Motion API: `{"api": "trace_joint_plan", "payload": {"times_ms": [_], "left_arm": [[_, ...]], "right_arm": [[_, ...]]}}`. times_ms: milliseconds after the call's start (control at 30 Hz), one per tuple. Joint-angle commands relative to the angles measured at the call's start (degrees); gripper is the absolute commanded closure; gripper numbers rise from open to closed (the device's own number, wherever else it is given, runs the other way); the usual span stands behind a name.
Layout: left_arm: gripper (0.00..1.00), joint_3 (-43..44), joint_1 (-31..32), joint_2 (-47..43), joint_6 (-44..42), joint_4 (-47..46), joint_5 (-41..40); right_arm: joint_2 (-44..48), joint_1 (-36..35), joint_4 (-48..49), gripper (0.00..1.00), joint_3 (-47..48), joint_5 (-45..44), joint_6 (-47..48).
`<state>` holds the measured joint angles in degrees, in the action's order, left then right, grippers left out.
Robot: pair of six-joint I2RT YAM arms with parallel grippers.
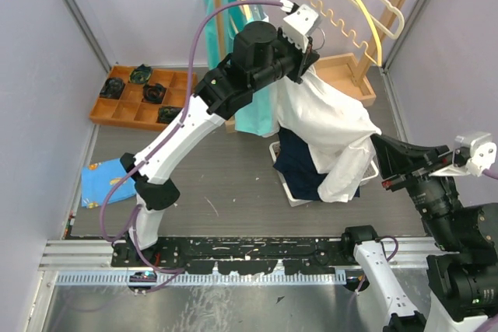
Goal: Remove the t-shirt from the hanger
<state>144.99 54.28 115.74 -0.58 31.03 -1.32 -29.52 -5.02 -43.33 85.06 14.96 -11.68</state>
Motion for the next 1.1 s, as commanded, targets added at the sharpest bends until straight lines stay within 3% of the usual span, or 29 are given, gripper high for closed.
{"api": "trace_joint_plan", "payload": {"times_ms": [0, 233, 433, 633, 667, 700, 767, 933, 1067], "left_arm": [[1.00, 3.2, 0.2, 1.1, -2.7, -1.2, -6.5], [1.00, 2.5, 0.2, 0.8, -1.7, -7.4, -11.7], [1.00, 1.0, -0.1, -1.5, 3.0, -14.2, -5.7], [1.00, 1.3, -0.1, -3.8, 7.5, -14.0, 1.4], [1.00, 0.7, -0.1, -4.4, 7.9, -14.0, 1.9], [1.00, 0.1, -0.1, -5.0, 8.1, -13.9, 2.0], [1.00, -1.2, 0.0, -5.9, 8.3, -13.8, 2.2], [1.00, -2.8, 0.9, -7.4, 8.0, -12.9, 3.8], [1.00, -3.0, 3.3, -6.9, 5.2, -9.8, 2.4]], "right_arm": [[-0.3, 0.4, 2.1, 1.00, 4.2, 6.9, 2.5], [1.0, 2.0, -10.9, 0.99, 5.2, 12.9, 3.1], [5.0, 2.3, -17.3, 0.99, -0.5, 5.2, 2.2], [4.1, 2.3, -16.8, 0.99, -4.2, -0.8, -2.5], [3.7, 2.3, -15.8, 0.98, -4.6, -0.2, -2.8], [3.3, 2.3, -14.8, 0.86, -4.6, -0.3, -3.3], [2.7, 2.3, -12.1, 0.77, -4.1, -1.5, -3.6], [0.6, 2.3, -5.2, 0.68, -0.8, -3.6, -1.2], [-4.0, 2.3, -4.5, 0.64, 4.6, -0.3, -1.0]]}}
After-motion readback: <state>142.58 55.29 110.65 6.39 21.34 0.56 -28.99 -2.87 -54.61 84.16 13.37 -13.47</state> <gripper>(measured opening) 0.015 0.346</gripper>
